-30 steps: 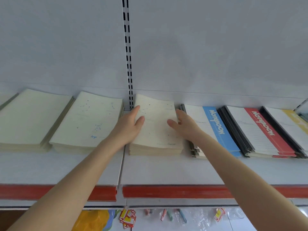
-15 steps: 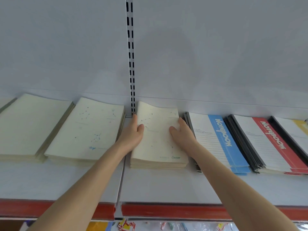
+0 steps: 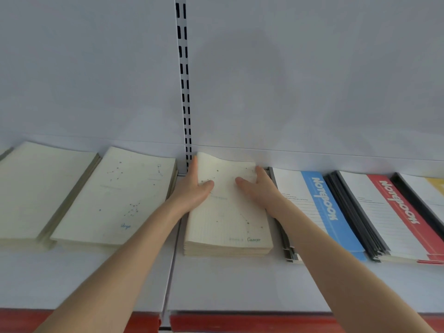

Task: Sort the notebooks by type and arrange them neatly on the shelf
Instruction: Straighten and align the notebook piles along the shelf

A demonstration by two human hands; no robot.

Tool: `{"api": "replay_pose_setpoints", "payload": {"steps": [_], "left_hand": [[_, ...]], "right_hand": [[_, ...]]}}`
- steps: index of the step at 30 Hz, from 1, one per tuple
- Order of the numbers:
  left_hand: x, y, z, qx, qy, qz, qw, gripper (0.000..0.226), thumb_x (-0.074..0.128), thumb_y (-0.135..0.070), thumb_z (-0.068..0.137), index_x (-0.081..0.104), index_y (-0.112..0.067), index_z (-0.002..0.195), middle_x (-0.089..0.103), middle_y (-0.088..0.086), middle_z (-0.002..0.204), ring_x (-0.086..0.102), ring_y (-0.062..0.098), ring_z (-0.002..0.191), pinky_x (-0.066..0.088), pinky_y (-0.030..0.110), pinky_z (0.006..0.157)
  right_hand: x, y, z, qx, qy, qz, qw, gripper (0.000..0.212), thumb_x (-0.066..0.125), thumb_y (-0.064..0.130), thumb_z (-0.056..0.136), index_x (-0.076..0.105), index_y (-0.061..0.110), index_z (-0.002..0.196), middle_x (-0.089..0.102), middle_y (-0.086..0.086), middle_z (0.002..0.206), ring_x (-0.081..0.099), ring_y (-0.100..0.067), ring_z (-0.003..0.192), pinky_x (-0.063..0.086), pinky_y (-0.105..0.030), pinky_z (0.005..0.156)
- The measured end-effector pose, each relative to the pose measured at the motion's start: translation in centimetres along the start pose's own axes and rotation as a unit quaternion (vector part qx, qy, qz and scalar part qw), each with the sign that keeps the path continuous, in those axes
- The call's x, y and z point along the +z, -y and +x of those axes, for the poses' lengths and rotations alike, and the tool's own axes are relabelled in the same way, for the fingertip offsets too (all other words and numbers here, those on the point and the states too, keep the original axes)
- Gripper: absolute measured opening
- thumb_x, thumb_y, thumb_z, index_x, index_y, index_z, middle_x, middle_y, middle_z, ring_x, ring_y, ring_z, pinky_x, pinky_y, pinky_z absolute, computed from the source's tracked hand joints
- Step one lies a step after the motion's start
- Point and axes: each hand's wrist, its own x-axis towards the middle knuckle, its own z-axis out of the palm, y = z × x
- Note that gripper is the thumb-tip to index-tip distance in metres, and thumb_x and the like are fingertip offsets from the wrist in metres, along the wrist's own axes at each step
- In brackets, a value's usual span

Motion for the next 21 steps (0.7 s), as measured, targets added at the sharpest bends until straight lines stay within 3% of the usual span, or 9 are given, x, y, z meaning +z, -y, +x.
{"api": "replay_pose_setpoints", "payload": {"steps": [2,5,7,9,10,13,15,18,21], "left_hand": [[0.3,0.2,0.0,0.006,-0.005,0.014,1.000,0.072,0.042,-0.025,0.095,-0.006,-0.034,0.148,0.018,-0.005,0.155,0.042,0.016,0.125,0.032,0.025,0.097],[0.3,0.3,-0.2,0.000,-0.003,0.024,1.000,0.069,0.040,-0.025,0.097,-0.007,-0.030,0.149,0.008,-0.004,0.157,0.028,0.014,0.136,0.024,0.019,0.096],[0.3,0.3,-0.2,-0.001,-0.006,0.032,0.999,0.069,0.039,-0.026,0.097,-0.007,-0.031,0.148,0.014,-0.002,0.156,0.048,0.008,0.114,0.034,0.017,0.084],[0.3,0.1,-0.2,-0.001,-0.011,0.044,0.999,0.069,0.039,-0.026,0.097,-0.008,-0.031,0.148,0.021,0.000,0.154,0.047,-0.002,0.080,0.036,0.015,0.066],[0.3,0.1,-0.2,0.000,-0.014,0.048,0.999,0.069,0.039,-0.026,0.097,-0.008,-0.031,0.148,0.019,0.000,0.154,0.048,0.000,0.081,0.036,0.019,0.066],[0.3,-0.2,-0.4,0.006,-0.018,0.037,0.999,0.070,0.040,-0.027,0.097,-0.007,-0.032,0.148,0.013,-0.003,0.156,0.045,0.013,0.118,0.031,0.021,0.086],[0.2,-0.6,-0.9,0.017,-0.031,0.036,0.999,0.067,0.041,-0.029,0.097,-0.002,-0.031,0.149,0.017,-0.002,0.155,0.042,0.015,0.124,0.032,0.023,0.090],[-0.2,-1.0,-2.9,0.047,-0.036,0.080,0.995,0.058,0.042,-0.032,0.097,0.015,-0.027,0.149,0.019,-0.005,0.155,0.024,0.013,0.139,0.023,0.023,0.105],[-1.1,-0.6,-6.4,0.084,-0.006,0.123,0.989,0.057,0.054,-0.036,0.091,0.032,-0.027,0.143,0.030,-0.008,0.150,0.027,0.008,0.137,0.020,0.015,0.100]], "right_hand": [[0.2,-0.2,0.2,-0.005,-0.007,-0.012,1.000,0.059,0.058,0.033,0.088,0.031,0.016,0.138,0.048,0.006,0.114,0.051,-0.016,0.105,0.042,-0.028,0.085],[0.3,-0.5,0.4,-0.010,-0.010,-0.028,0.999,0.067,0.058,0.035,0.088,0.025,0.016,0.143,0.047,0.003,0.128,0.049,-0.018,0.113,0.037,-0.024,0.082],[0.5,-0.5,0.5,-0.007,-0.014,-0.025,1.000,0.068,0.058,0.035,0.087,0.024,0.016,0.143,0.049,0.001,0.128,0.050,-0.018,0.112,0.038,-0.025,0.082],[0.6,-0.5,0.6,0.001,-0.012,-0.023,1.000,0.065,0.058,0.034,0.087,0.026,0.016,0.141,0.050,0.001,0.125,0.052,-0.019,0.108,0.040,-0.026,0.080],[0.6,-0.4,0.6,0.001,-0.012,-0.026,1.000,0.064,0.058,0.035,0.087,0.027,0.016,0.140,0.051,0.000,0.125,0.053,-0.020,0.108,0.041,-0.027,0.080],[0.4,-0.2,0.4,0.002,-0.007,-0.044,0.999,0.068,0.058,0.037,0.086,0.025,0.014,0.141,0.049,-0.002,0.129,0.051,-0.022,0.113,0.042,-0.029,0.085],[0.1,-0.4,-0.3,-0.003,0.004,-0.051,0.999,0.073,0.057,0.041,0.086,0.021,0.015,0.144,0.044,-0.001,0.137,0.047,-0.021,0.121,0.042,-0.032,0.095],[-1.1,-0.7,-3.5,-0.043,0.050,-0.092,0.994,0.078,0.056,0.045,0.088,0.014,0.019,0.148,0.029,0.002,0.150,0.032,-0.019,0.136,0.029,-0.034,0.110],[-2.7,-1.7,-7.7,-0.067,0.108,-0.177,0.976,0.083,0.063,0.045,0.083,0.016,0.025,0.148,0.027,0.002,0.151,0.031,-0.017,0.137,0.028,-0.034,0.111]]}}
